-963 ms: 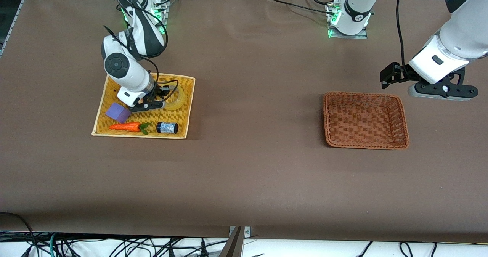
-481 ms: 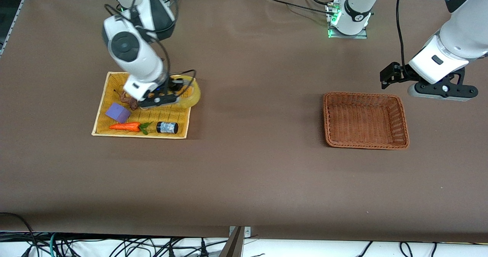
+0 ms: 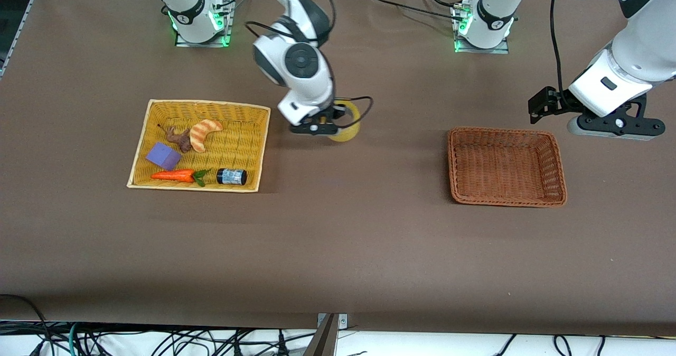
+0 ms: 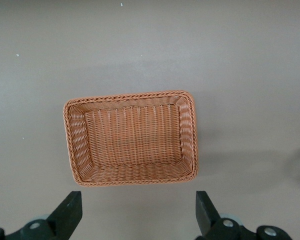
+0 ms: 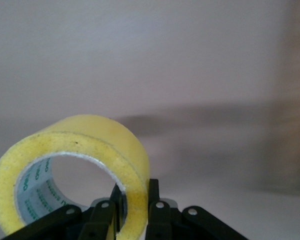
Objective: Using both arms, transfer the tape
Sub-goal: 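Lift the tape roll with the right gripper toward the wicker basket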
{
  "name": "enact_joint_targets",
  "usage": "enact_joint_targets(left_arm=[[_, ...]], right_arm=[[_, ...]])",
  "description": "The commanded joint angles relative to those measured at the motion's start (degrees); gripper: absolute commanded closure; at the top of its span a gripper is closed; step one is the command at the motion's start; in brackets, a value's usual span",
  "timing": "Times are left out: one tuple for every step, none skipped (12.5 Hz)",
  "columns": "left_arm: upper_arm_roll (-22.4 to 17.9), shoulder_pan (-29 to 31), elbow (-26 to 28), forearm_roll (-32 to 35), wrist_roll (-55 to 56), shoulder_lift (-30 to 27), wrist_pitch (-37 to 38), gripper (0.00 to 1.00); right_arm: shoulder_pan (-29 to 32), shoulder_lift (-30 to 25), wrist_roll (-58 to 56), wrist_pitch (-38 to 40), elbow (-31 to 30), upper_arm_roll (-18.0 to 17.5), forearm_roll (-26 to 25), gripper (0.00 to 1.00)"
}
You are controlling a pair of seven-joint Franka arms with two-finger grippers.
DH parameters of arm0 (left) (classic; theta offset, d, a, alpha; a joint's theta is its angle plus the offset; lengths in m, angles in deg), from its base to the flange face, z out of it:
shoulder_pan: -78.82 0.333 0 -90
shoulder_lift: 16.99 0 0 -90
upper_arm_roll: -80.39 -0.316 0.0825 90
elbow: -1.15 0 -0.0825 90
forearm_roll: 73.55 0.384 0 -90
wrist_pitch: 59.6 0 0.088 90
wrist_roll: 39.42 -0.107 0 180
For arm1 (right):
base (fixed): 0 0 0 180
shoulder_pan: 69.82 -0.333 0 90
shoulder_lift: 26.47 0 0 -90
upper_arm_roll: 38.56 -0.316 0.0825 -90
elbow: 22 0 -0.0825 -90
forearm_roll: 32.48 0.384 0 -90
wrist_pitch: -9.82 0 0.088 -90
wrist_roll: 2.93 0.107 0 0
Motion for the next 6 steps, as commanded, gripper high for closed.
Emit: enact_joint_targets(left_arm=[[0.1,-0.3,-2.1,1.3,0.4,1.1,0.8,0.00],[0.1,-0.4,-2.1,1.3,0.3,1.1,0.8,0.00],[0.1,-0.3,-2.1,1.3,0.3,1.1,0.8,0.00],[0.1,-0.4,-2.1,1.3,0.4,1.1,0.8,0.00],[0.1,-0.4,-2.1,1.3,0.4,1.1,0.8,0.00],[0.1,-0.4,-2.1,1.3,0.3,1.1,0.8,0.00]], right_arm=[[-4.1,8.6,7.8,0.8,10.9,0.1,-3.0,0.99],[-5.3,10.1,9.9,-1.0,11.5,0.1,-4.5,0.99],[-6.0,11.5,11.5,-3.6,11.4,0.1,-6.0,0.96],[-6.1,12.7,12.6,-5.0,11.2,0.1,-7.1,0.95],[-6.8,13.6,12.9,-5.9,11.1,0.1,-7.7,0.95],[-7.3,14.1,13.1,-6.6,11.0,0.1,-7.7,0.91]])
